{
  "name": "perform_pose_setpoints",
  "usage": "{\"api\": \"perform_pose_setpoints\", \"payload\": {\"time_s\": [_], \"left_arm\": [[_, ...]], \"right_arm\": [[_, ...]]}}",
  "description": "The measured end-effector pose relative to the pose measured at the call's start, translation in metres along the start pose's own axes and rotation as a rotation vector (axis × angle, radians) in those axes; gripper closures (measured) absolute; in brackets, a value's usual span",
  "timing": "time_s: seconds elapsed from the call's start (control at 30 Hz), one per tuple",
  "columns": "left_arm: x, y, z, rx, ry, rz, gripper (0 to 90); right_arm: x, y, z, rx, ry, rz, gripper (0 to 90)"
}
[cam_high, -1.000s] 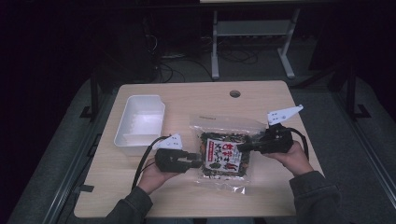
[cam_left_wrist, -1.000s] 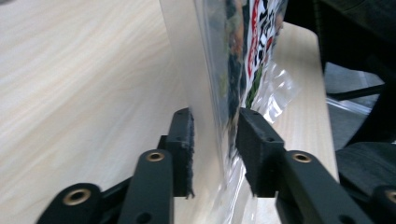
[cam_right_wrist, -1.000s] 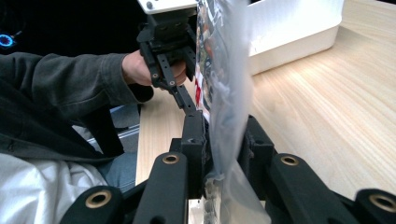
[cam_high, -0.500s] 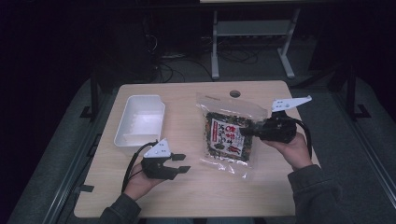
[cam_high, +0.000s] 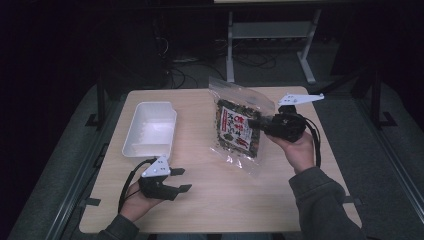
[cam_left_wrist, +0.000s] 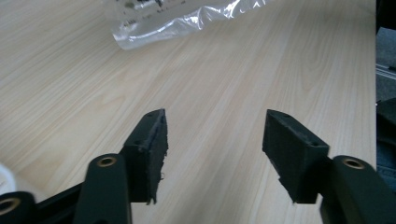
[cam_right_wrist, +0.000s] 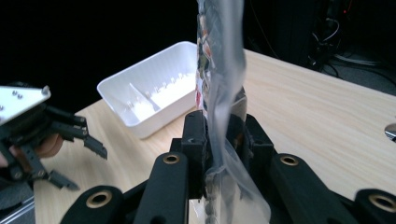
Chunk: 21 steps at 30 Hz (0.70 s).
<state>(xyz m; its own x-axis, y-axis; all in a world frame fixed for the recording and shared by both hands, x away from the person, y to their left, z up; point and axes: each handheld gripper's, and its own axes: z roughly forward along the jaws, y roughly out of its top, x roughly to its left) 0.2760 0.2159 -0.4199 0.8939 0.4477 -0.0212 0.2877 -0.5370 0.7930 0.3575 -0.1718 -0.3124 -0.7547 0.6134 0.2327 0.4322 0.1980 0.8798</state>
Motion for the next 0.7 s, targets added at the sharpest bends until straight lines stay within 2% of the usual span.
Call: {"api": "perform_pose_setpoints", "payload": {"time_s": [0.27, 0.4, 0.57, 0.7], "left_arm": [[-0.002, -0.007, -0.008, 0.016, 0.03, 0.015, 33.1], [-0.004, -0.012, -0.013, 0.018, 0.036, 0.005, 31.5], [-0.003, -0.018, -0.018, 0.021, 0.042, -0.008, 29.8], [-0.004, -0.02, -0.021, 0.022, 0.044, -0.004, 28.9]], "right_arm": [[0.012, 0.015, 0.019, -0.047, -0.032, 0.013, 74.9], [0.019, 0.02, 0.03, -0.064, -0.044, 0.012, 74.9], [0.022, 0.027, 0.042, -0.092, -0.062, 0.032, 74.9], [0.026, 0.034, 0.051, -0.111, -0.077, 0.037, 75.0]]}}
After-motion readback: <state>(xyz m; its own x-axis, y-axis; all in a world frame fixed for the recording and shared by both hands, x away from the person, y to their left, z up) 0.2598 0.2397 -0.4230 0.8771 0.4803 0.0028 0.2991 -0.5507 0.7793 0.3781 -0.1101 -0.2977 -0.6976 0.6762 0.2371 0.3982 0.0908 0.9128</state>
